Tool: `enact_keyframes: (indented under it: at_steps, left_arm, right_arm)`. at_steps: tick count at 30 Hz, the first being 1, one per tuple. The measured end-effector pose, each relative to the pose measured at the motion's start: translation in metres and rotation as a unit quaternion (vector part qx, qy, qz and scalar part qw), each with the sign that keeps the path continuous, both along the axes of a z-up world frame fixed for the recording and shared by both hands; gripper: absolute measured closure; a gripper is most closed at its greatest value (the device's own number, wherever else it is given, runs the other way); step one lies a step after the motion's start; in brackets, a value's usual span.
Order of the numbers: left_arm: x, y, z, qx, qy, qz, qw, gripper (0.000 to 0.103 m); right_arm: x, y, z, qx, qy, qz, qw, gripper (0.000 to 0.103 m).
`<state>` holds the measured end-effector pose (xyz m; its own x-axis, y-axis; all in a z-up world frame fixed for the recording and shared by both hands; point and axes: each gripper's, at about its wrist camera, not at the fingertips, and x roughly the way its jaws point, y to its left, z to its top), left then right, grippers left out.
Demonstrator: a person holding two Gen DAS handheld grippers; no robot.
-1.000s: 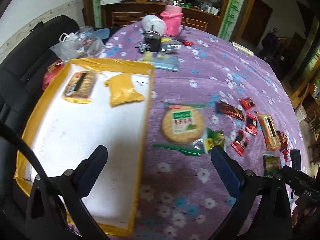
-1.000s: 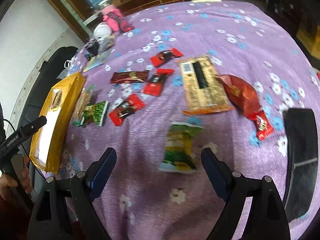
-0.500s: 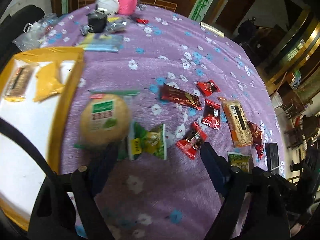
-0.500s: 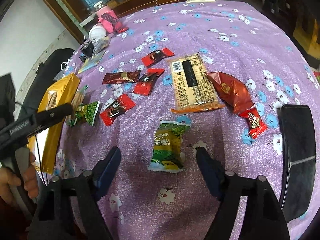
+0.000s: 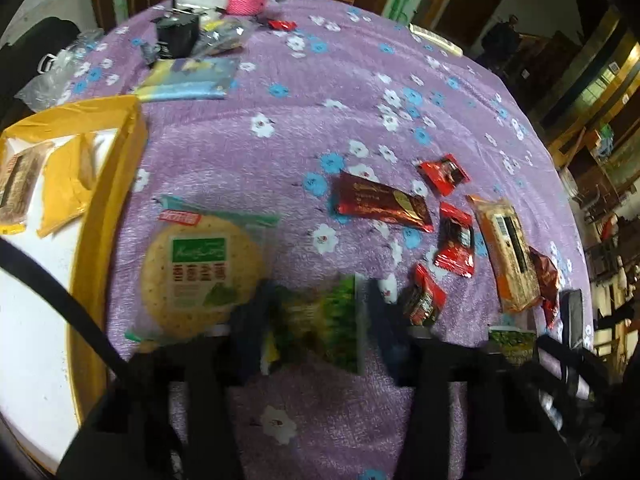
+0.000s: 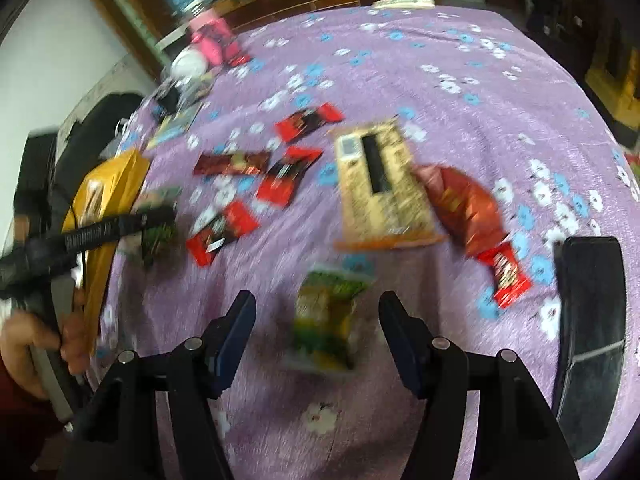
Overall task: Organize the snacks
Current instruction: 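Move both tools back over the snacks on the table, then grasp the green pea snack bag with the left tool while the right tool grasps the red-brown pouch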
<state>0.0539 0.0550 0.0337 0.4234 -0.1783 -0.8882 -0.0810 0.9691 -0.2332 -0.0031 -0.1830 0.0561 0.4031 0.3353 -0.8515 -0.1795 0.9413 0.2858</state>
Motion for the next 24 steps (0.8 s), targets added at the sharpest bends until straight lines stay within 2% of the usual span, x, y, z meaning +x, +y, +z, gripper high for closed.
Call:
enact_keyframes:
  at_steps: [4, 8, 11, 13, 14, 16, 19, 20, 24]
  left_arm:
    - [-0.011, -0.011, 0.002, -0.018, 0.002, -0.03, 0.9994, 0.069]
    - [-0.035, -0.022, 0.004, -0.033, -0.003, -0.06, 0.9976, 0.069]
    - [-0.043, -0.015, 0.005, -0.053, -0.003, -0.06, 0.9968, 0.069]
    - [-0.044, -0.012, 0.006, -0.06, -0.003, -0.063, 0.9962, 0.069]
    - [-0.044, -0.011, 0.006, -0.059, -0.004, -0.063, 0.9963, 0.069]
    - [-0.043, -0.01, 0.005, -0.059, -0.004, -0.062, 0.9963, 0.068]
    - [-0.042, -0.012, 0.001, -0.055, 0.001, -0.064, 0.9964, 0.059]
    - [-0.042, -0.013, -0.001, -0.051, 0.007, -0.061, 0.9968, 0.053]
    - [-0.047, -0.015, -0.004, -0.055, 0.016, -0.065, 0.9963, 0.052]
  right_arm:
    - [0.016, -0.029, 0.013, -0.003, -0.019, -0.05, 0.999, 0.039]
    - [0.026, -0.051, 0.018, -0.035, -0.037, -0.065, 0.997, 0.039]
    - [0.04, -0.058, 0.012, -0.046, -0.032, -0.06, 0.997, 0.039]
    - [0.05, -0.061, 0.003, -0.049, -0.023, -0.053, 0.997, 0.043]
    - [0.053, -0.062, 0.0, -0.047, -0.017, -0.047, 0.998, 0.051]
    - [0.061, -0.06, -0.009, -0.05, -0.004, -0.039, 0.998, 0.057]
    - [0.066, -0.06, -0.014, -0.038, 0.002, -0.039, 0.999, 0.067]
    - [0.067, -0.06, -0.015, -0.038, 0.009, -0.039, 0.998, 0.069]
    - [0.063, -0.059, -0.017, -0.026, 0.026, -0.035, 0.999, 0.069]
